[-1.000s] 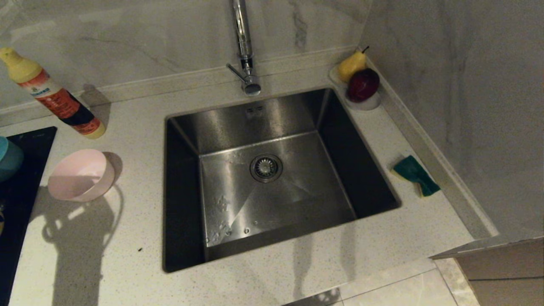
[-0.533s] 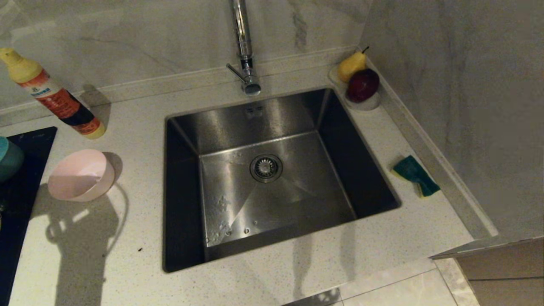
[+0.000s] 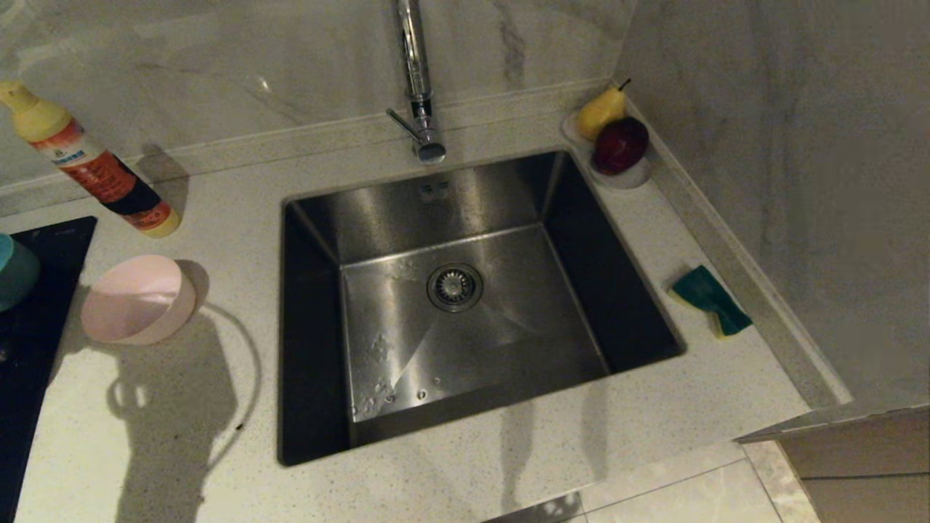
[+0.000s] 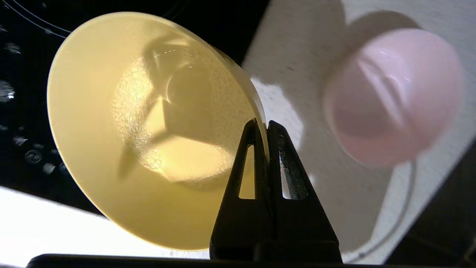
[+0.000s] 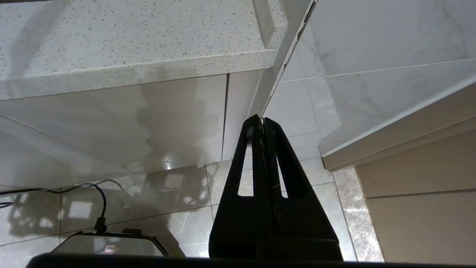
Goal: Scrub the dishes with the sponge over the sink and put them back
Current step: Place the bowl on the bowl
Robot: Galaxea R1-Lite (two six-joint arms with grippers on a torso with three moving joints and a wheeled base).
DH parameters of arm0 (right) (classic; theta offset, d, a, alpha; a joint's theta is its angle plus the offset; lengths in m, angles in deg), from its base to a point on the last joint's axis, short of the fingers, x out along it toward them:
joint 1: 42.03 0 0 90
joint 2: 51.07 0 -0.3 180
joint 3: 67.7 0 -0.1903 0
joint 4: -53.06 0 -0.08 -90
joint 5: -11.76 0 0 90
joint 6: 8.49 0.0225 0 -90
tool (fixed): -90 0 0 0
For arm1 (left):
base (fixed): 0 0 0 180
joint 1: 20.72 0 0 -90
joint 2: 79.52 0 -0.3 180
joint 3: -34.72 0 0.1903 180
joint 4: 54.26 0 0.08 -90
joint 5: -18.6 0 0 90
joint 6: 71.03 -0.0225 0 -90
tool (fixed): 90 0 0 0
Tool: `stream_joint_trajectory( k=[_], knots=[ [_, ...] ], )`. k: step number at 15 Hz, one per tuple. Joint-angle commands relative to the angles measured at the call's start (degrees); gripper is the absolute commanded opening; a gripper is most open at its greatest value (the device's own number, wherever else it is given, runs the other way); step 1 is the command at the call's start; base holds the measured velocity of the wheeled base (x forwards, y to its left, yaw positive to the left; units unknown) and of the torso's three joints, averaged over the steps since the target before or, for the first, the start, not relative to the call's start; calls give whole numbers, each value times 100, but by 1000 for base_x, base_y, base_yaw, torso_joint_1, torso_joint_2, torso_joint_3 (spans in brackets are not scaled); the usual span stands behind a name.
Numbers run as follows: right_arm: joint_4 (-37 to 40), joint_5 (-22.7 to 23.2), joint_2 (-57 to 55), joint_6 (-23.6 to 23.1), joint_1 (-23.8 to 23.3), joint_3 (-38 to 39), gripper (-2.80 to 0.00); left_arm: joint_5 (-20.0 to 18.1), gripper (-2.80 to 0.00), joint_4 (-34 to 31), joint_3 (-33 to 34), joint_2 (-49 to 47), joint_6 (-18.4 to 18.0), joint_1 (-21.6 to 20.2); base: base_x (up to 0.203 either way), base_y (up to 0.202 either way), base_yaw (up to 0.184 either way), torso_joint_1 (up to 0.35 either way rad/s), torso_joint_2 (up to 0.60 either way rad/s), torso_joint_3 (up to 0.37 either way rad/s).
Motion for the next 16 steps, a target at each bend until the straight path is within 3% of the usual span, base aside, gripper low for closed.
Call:
stream_joint_trajectory(
  k=[1,5,9,16],
  knots=[
    [-1,2,1,-5,-2,0,-280,-16,-280,-250,-83,367,-146,21,0,0,0,0,0,0],
    [-1,2,1,-5,-2,0,-280,-50,-280,-770,-308,746,-154,360,0,0,0,0,0,0],
    [-1,2,1,-5,-2,0,-280,-2,-280,-1290,-674,818,66,1072,0,0,0,0,0,0],
    [-1,2,1,-5,7,0,-280,1084,-280,-877,-680,725,783,2547,0,0,0,0,0,0]
  ],
)
